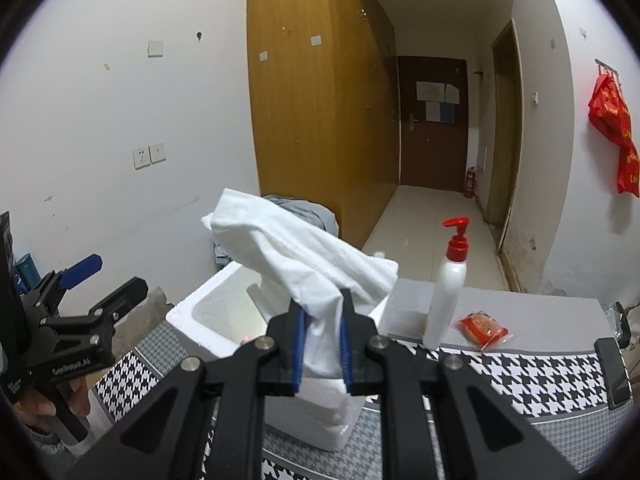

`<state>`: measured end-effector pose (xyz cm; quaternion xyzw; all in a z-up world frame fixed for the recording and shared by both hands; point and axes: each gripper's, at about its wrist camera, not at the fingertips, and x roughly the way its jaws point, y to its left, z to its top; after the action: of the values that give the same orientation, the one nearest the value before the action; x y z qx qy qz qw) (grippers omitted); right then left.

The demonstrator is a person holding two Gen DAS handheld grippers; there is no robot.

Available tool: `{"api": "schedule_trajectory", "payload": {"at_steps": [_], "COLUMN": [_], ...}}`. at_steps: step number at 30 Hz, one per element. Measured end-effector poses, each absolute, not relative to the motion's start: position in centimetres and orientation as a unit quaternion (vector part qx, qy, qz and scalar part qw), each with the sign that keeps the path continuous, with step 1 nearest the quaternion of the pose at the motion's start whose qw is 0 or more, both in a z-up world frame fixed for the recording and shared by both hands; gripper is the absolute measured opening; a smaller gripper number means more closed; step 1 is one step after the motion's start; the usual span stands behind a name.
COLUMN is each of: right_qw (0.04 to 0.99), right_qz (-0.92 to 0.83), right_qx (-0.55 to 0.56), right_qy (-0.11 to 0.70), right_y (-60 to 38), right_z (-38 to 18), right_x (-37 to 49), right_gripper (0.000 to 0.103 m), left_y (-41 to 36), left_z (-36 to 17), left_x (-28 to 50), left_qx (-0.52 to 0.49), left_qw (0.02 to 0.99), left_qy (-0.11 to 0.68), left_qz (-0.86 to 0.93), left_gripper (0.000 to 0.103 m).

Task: Organize soft objects
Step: 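Carry the white towel over the box opening and open the right gripper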

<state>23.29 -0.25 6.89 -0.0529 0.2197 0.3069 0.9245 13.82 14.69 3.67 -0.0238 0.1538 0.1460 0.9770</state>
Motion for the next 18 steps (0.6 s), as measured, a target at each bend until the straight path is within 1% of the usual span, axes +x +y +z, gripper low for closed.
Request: {"api": "schedule_trajectory", "payload": {"at_steps": [15, 17, 18], "right_qw": [0.915, 0.913, 0.912], "right_qz": [0.305, 0.309, 0.309], "right_qx": [-0.065, -0.064, -0.064], "right_qy": [0.256, 0.261, 0.263], "right_y": [2.6, 2.9, 3.1], "right_z": [5.6, 5.4, 5.3], "right_x": [25.8, 26.2, 26.3], "right_gripper": [0.019, 0.021, 0.026], "left_y": [16.6, 16.6, 16.7], "left_z": [2.6, 2.5, 2.4], "left_x": [13.3, 13.3, 13.4], "left_qx": [-0.029, -0.029, -0.029], "left_qw": [0.975, 0.975, 0.975], "left_qy": [0.157, 0.158, 0.158], "left_qz": [0.156, 0.155, 0.155], "left_gripper": [0.102, 0.102, 0.102]}}
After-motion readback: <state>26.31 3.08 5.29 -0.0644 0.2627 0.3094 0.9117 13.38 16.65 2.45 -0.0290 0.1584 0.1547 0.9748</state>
